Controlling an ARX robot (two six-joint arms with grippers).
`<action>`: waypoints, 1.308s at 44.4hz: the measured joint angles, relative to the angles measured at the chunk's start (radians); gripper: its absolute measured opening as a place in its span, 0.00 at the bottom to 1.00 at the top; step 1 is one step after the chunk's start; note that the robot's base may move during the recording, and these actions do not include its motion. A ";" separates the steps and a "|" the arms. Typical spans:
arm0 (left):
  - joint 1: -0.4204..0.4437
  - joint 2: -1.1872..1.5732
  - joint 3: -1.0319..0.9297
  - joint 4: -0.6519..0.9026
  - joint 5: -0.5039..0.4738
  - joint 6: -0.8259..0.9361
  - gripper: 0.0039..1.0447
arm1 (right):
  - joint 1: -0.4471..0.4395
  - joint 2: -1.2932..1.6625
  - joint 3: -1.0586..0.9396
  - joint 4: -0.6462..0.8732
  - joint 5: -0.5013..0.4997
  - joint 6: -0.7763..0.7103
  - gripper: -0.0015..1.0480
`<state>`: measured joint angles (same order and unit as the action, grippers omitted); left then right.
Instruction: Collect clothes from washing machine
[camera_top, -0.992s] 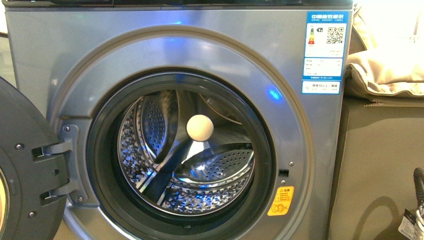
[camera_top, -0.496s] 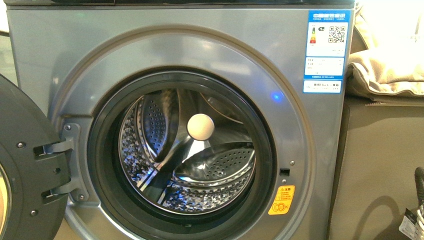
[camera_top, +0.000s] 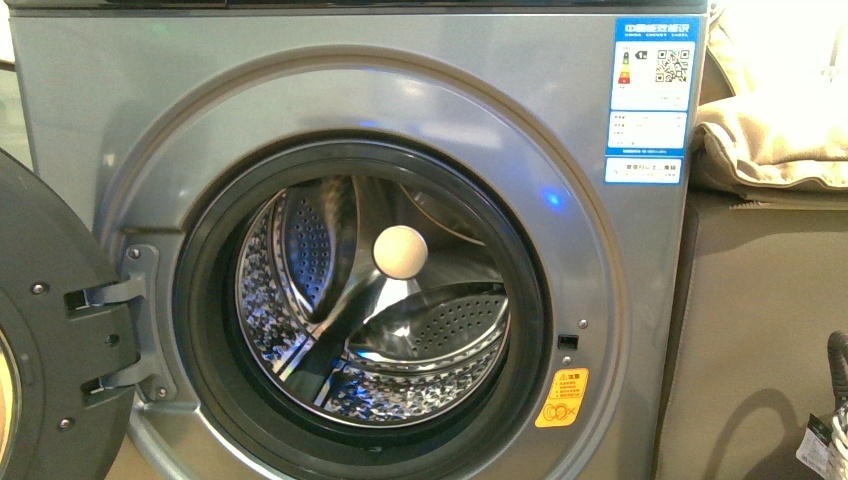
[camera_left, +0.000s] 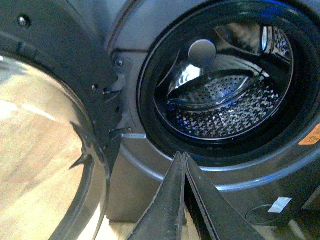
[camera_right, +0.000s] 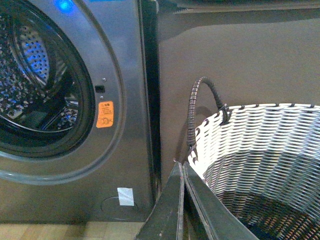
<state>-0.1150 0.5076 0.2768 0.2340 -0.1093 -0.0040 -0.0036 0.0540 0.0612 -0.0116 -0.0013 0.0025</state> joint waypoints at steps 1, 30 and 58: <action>0.007 -0.008 -0.015 0.002 0.006 0.000 0.03 | 0.000 -0.002 -0.003 0.000 0.000 0.000 0.02; 0.113 -0.223 -0.204 -0.021 0.109 0.000 0.03 | 0.000 -0.050 -0.056 0.008 0.000 0.000 0.02; 0.113 -0.507 -0.267 -0.230 0.109 0.000 0.03 | 0.000 -0.050 -0.056 0.008 0.000 0.000 0.02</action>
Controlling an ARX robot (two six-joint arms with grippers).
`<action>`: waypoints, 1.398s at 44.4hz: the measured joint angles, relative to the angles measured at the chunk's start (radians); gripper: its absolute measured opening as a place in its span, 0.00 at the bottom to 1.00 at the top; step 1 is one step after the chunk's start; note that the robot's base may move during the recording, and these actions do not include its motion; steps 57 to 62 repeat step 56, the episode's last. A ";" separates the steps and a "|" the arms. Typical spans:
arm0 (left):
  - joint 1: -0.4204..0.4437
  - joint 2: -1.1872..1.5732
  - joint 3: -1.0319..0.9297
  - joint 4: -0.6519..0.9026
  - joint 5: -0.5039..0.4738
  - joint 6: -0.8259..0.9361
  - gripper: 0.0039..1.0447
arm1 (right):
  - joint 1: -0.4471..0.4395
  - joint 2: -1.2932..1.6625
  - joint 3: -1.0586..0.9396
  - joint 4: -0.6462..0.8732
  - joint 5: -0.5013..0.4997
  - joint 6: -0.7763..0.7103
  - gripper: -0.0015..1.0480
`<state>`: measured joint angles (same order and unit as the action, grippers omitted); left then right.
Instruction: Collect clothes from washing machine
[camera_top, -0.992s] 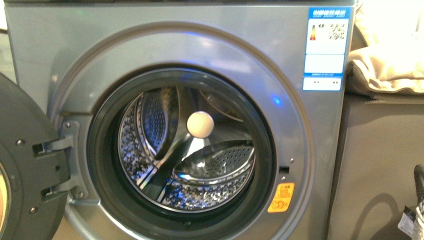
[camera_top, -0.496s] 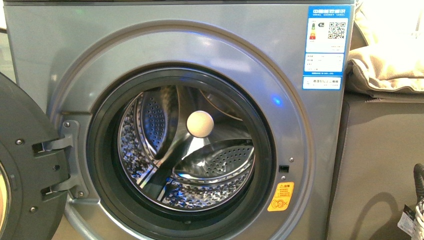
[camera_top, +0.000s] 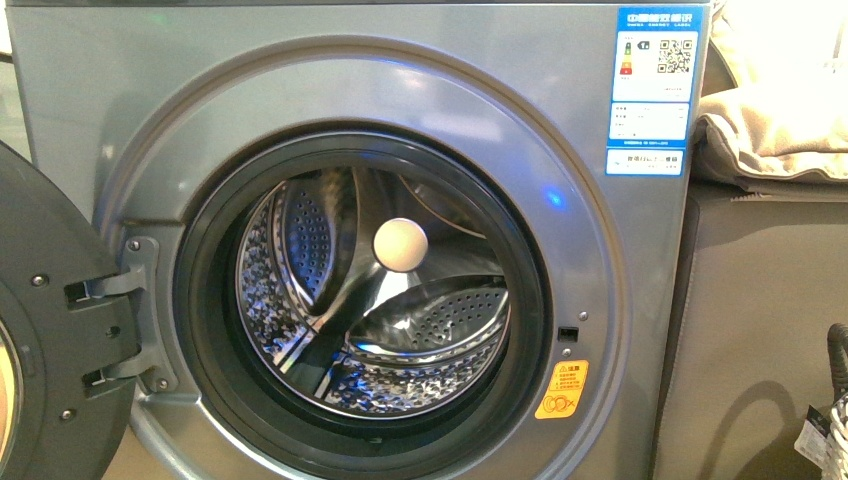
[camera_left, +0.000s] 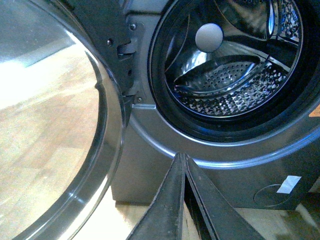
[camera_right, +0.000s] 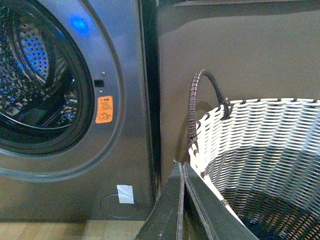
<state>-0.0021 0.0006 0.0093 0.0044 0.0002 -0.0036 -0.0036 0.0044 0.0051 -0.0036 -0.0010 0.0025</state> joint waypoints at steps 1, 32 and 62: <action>0.000 0.000 -0.001 -0.001 -0.001 0.000 0.03 | 0.000 0.000 0.000 0.000 0.000 0.000 0.02; 0.000 0.003 -0.001 -0.004 0.000 0.000 0.86 | 0.000 0.000 0.000 0.000 0.000 -0.001 0.79; 0.000 0.003 -0.001 -0.004 0.000 0.000 0.94 | 0.000 0.000 0.000 0.000 0.000 0.000 0.93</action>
